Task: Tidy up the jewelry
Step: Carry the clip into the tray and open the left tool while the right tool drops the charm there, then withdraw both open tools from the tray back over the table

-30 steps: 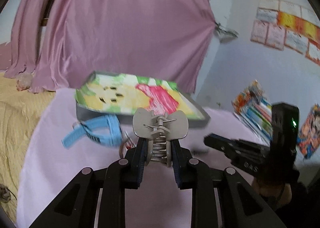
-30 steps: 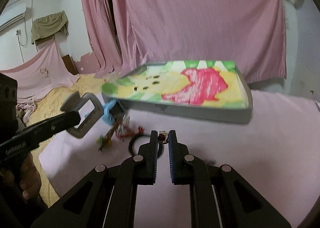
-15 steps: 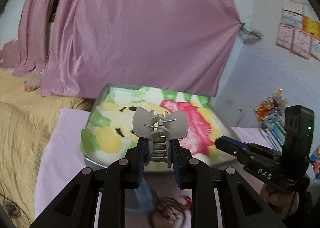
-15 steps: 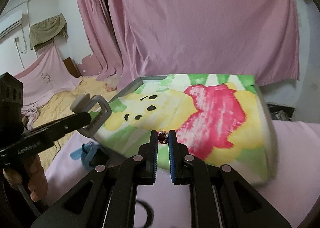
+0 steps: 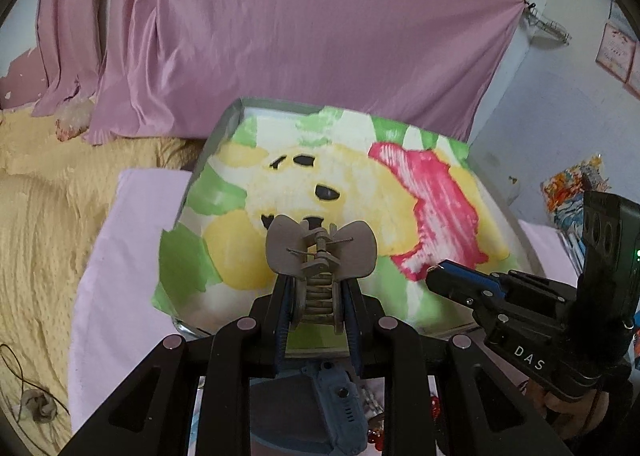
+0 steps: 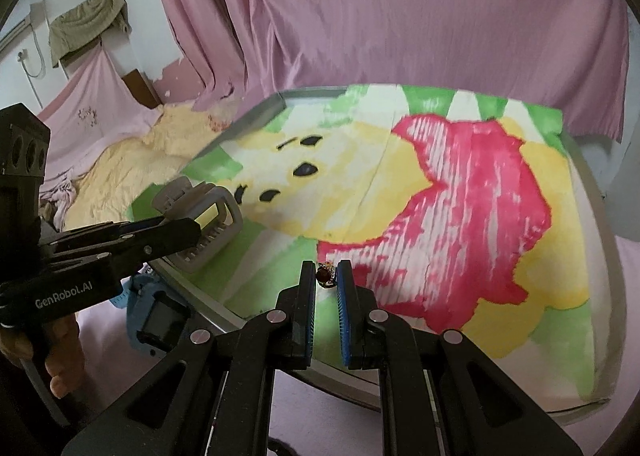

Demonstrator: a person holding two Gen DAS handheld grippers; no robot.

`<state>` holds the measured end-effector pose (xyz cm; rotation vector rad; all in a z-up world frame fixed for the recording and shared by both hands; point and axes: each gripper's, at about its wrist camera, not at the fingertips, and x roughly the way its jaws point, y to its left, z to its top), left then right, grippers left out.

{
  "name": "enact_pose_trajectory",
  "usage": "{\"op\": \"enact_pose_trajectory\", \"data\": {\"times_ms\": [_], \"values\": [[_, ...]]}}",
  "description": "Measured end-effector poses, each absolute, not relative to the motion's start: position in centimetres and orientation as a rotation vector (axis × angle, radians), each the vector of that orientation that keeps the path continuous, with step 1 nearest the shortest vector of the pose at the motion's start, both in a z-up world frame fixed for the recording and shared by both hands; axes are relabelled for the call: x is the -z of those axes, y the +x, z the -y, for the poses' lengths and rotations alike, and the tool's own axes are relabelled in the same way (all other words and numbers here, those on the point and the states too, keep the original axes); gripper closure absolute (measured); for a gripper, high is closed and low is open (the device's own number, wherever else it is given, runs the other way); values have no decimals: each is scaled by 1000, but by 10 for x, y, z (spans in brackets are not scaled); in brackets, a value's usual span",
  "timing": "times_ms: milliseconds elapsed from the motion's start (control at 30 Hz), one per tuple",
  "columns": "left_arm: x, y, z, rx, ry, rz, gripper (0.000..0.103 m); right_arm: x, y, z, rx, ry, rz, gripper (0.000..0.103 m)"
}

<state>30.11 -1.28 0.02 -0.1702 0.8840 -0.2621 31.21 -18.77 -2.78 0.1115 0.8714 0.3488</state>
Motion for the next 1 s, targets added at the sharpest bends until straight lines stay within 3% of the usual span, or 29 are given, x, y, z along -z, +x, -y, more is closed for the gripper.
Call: {"op": "enact_pose_trajectory", "data": {"times_ms": [233, 333, 367, 400, 533, 667, 700, 800, 900, 1000], "values": [[6, 299, 12, 259, -188, -897, 80, 34, 314, 189, -341, 125, -910, 93], [5, 297, 11, 265, -199, -889, 78, 33, 311, 192, -331, 128, -902, 82], [4, 296, 10, 269, -203, -885, 76, 32, 310, 193, -326, 132, -893, 73], [3, 294, 10, 277, -207, -878, 72, 32, 309, 194, -323, 135, -884, 65], [-3, 281, 11, 284, -209, -823, 43, 22, 295, 203, -294, 152, -824, 65], [-7, 268, 10, 271, -211, -782, 42, 11, 275, 215, -253, 174, -743, 64], [-8, 263, 9, 265, -213, -770, 41, 8, 269, 219, -243, 181, -722, 58], [-11, 249, 9, 234, -200, -723, 23, 1, 249, 226, -218, 189, -656, 46], [-15, 231, 8, 205, -181, -656, 21, -4, 231, 232, -192, 186, -601, 36], [-16, 215, 6, 175, -169, -611, 12, -8, 213, 237, -174, 196, -554, 26]]}}
